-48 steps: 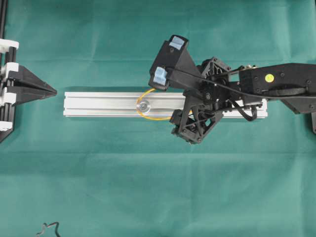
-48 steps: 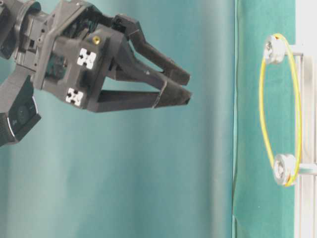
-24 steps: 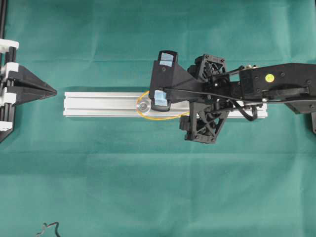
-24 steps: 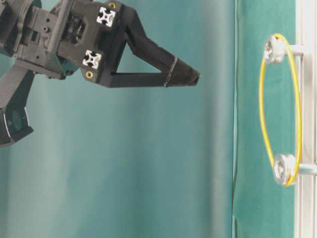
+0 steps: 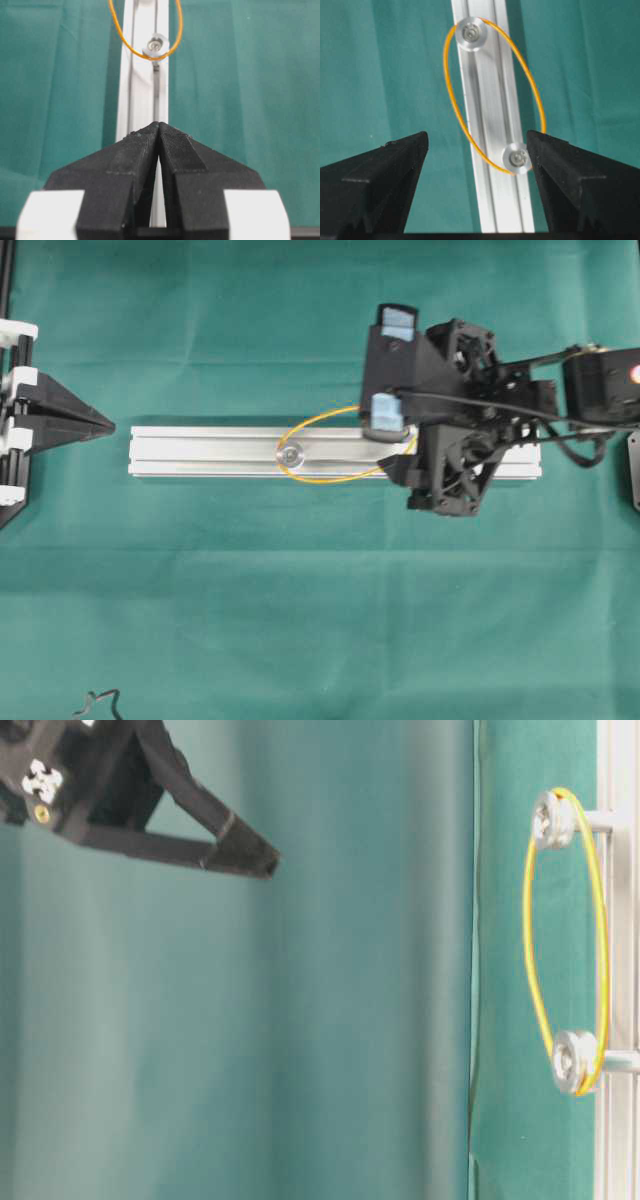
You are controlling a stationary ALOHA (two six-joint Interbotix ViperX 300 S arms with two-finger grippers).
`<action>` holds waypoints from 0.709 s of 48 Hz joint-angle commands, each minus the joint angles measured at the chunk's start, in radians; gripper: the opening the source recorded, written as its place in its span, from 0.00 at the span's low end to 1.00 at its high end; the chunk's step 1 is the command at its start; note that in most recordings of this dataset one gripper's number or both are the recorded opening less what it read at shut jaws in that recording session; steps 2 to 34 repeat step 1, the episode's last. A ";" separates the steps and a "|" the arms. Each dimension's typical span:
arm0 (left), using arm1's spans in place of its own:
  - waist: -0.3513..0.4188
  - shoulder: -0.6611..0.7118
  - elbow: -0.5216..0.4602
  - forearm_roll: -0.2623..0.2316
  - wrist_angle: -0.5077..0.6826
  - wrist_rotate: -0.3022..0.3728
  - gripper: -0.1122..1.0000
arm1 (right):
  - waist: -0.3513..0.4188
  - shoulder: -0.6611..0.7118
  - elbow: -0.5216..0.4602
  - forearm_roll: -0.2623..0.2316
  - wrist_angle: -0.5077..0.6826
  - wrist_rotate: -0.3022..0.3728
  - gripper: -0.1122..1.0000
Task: Hook the rubber onto the shaft.
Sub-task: 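Open the right gripper, release the band, and lift away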
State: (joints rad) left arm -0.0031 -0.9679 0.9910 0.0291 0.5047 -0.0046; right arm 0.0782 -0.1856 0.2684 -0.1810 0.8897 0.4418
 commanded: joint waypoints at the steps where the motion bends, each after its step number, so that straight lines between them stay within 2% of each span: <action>1: 0.002 0.008 -0.028 0.003 -0.005 -0.003 0.10 | -0.002 -0.052 0.012 -0.005 -0.012 -0.002 0.86; 34: 0.002 0.008 -0.028 0.003 -0.005 -0.003 0.10 | -0.002 -0.052 0.012 -0.005 -0.012 -0.002 0.86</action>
